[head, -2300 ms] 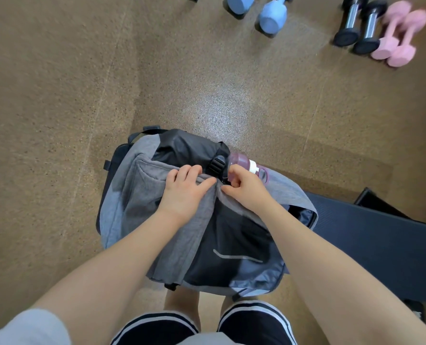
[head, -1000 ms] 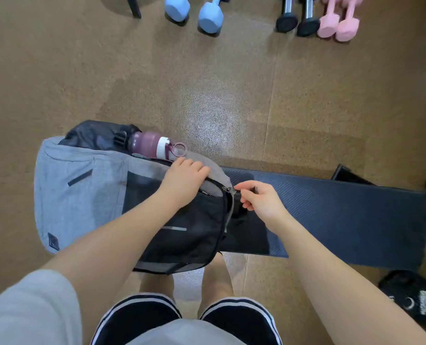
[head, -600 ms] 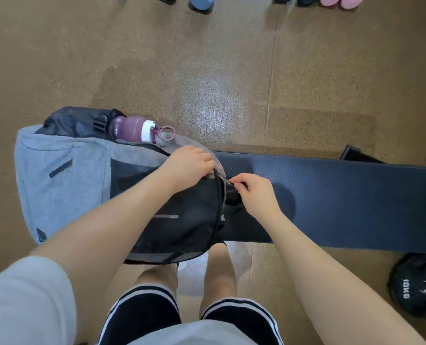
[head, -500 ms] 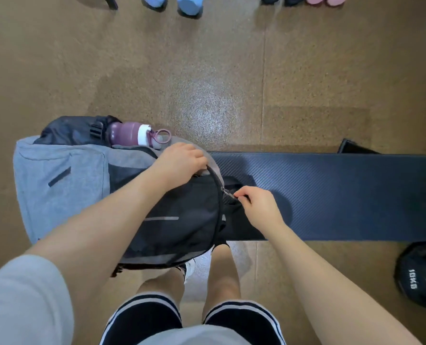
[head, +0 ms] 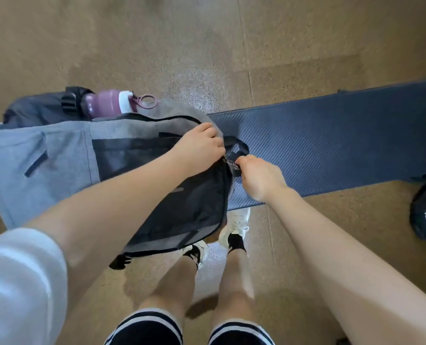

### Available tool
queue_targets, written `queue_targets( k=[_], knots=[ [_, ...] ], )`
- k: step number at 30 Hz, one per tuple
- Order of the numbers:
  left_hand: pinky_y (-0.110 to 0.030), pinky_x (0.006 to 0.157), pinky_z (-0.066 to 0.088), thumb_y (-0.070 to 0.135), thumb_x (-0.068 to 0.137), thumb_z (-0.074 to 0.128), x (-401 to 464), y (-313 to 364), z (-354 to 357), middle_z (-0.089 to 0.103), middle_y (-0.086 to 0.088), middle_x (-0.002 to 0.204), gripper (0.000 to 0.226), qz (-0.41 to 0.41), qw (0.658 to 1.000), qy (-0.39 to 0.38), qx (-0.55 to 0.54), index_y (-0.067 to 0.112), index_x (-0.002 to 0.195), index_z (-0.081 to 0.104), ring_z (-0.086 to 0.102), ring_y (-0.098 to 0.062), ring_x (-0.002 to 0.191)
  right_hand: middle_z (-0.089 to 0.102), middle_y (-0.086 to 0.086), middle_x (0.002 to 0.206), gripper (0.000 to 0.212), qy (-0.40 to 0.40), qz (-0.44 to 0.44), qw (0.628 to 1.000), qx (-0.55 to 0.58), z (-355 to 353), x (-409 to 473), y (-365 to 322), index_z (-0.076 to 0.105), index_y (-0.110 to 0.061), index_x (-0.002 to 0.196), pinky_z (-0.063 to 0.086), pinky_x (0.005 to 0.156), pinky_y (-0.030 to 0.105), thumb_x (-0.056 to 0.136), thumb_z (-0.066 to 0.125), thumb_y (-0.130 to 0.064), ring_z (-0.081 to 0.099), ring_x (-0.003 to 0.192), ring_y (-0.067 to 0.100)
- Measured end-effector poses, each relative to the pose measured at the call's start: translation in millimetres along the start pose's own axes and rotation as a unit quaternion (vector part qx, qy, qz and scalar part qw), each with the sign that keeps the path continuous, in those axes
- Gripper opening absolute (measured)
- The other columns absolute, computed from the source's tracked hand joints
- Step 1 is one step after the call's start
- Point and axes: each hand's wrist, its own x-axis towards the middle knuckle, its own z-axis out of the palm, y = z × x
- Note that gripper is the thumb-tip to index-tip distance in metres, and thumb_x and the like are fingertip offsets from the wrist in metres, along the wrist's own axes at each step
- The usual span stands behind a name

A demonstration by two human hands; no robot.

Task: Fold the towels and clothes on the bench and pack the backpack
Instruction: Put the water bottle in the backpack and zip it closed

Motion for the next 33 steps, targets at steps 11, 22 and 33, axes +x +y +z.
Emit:
queue_targets(
  k=[11,22,33],
  knots=[
    [-0.047,0.097,0.042,0.009,0.077,0.046,-19.0,44.2,14.5,0.068,-0.007,0.104,0.028,-0.229,0.958,0.170,-0.027,0.013,0.092,0.070,0.054,-0.035,0.112,0.055,0.006,0.122,0.033,-0.106,-0.025,0.992,0.067,67.6,-85.4,3.5,0.043,-0.014,0.129,0.048,0.084,0.037,0.099,0.037,-0.026,0.056,0.110,0.027],
    [-0.031,0.073,0.042,0.022,0.090,0.055,-77.8,174.8,16.2,0.053,-0.004,0.113,0.033,-0.463,0.867,-0.118,-0.139,0.015,0.121,0.046,0.056,-0.025,0.100,0.058,0.003,0.104,0.019,0.032,-0.085,0.996,0.024,54.4,-75.7,14.6,0.053,-0.015,0.103,0.043,0.065,0.034,0.098,0.041,-0.030,0.058,0.090,0.026],
    [-0.038,0.085,0.039,0.014,0.093,0.048,-92.3,170.0,21.8,0.059,-0.012,0.112,0.023,-0.561,0.743,0.084,-0.354,0.006,0.111,0.059,0.052,-0.029,0.107,0.062,0.004,0.099,0.019,0.016,-0.126,0.986,0.109,90.1,-104.6,-45.5,0.055,-0.011,0.101,0.041,0.068,0.032,0.096,0.047,-0.027,0.058,0.091,0.023]
  ],
)
